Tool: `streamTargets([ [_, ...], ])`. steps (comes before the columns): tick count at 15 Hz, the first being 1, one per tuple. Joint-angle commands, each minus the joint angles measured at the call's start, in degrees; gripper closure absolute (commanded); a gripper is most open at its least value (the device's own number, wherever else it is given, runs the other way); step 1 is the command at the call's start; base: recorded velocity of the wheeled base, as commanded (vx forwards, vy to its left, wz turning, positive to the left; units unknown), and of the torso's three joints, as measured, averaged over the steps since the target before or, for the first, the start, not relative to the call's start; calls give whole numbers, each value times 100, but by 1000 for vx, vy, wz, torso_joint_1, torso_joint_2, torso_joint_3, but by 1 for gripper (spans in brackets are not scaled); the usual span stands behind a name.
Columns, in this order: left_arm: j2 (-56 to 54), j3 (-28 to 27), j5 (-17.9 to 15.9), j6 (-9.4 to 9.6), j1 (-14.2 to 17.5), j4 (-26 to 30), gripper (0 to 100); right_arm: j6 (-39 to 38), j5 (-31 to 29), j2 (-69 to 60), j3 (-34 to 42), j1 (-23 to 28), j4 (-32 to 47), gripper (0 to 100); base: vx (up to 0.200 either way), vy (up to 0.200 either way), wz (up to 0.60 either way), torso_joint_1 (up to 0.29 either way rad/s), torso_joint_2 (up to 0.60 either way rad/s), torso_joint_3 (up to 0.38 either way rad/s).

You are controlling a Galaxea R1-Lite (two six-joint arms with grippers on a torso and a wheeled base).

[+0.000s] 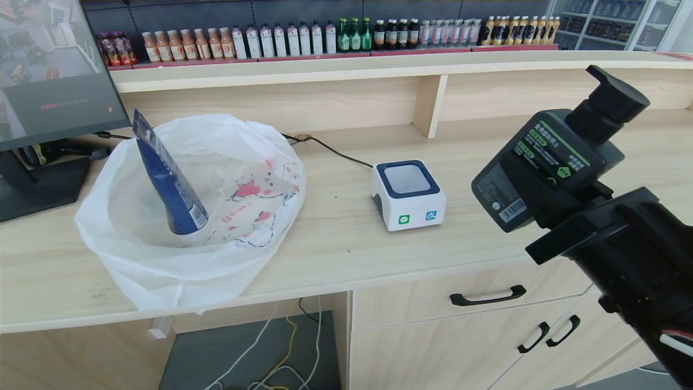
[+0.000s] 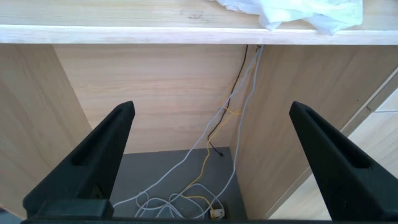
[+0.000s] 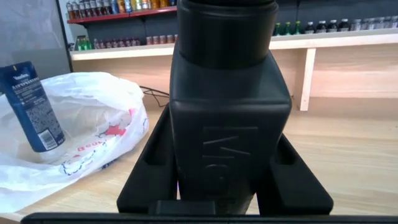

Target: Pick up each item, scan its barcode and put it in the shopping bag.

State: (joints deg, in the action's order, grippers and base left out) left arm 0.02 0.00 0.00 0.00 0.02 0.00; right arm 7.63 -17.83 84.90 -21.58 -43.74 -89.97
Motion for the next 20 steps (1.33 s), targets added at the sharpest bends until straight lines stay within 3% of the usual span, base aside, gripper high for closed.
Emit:
streamTargets([
  [1,-2,0,9,0,-2,0,0,37,8,-34,4,6,-3,100,0,0,0,0,0,0],
  [4,-2,0,0,0,-11,0,0,336,17,1,4,-47,-3,100,0,0,0,0,0,0],
  [7,-2,0,0,0,-2,0,0,432,52,106,-83,-548,-3,100,0,0,0,0,0,0],
  [9,-2,0,0,0,-2,0,0,626,667,361,-303,-548,-3,100,0,0,0,0,0,0],
  [12,-2,0,0,0,-2,0,0,1575,2364,897,-646,-12,-3,100,0,0,0,0,0,0],
  [13,-2,0,9,0,-2,0,0,2005,2627,1003,-822,278,-3,100,0,0,0,0,0,0],
  [15,-2,0,9,0,-2,0,0,2709,2680,1099,-857,718,-3,100,0,0,0,0,0,0],
  [18,-2,0,0,0,-2,0,0,3491,2741,1486,-1173,850,-3,100,0,0,0,0,0,0],
  [20,-2,0,9,0,-2,0,0,3711,3251,1864,-1745,920,-3,100,0,0,0,0,0,0],
])
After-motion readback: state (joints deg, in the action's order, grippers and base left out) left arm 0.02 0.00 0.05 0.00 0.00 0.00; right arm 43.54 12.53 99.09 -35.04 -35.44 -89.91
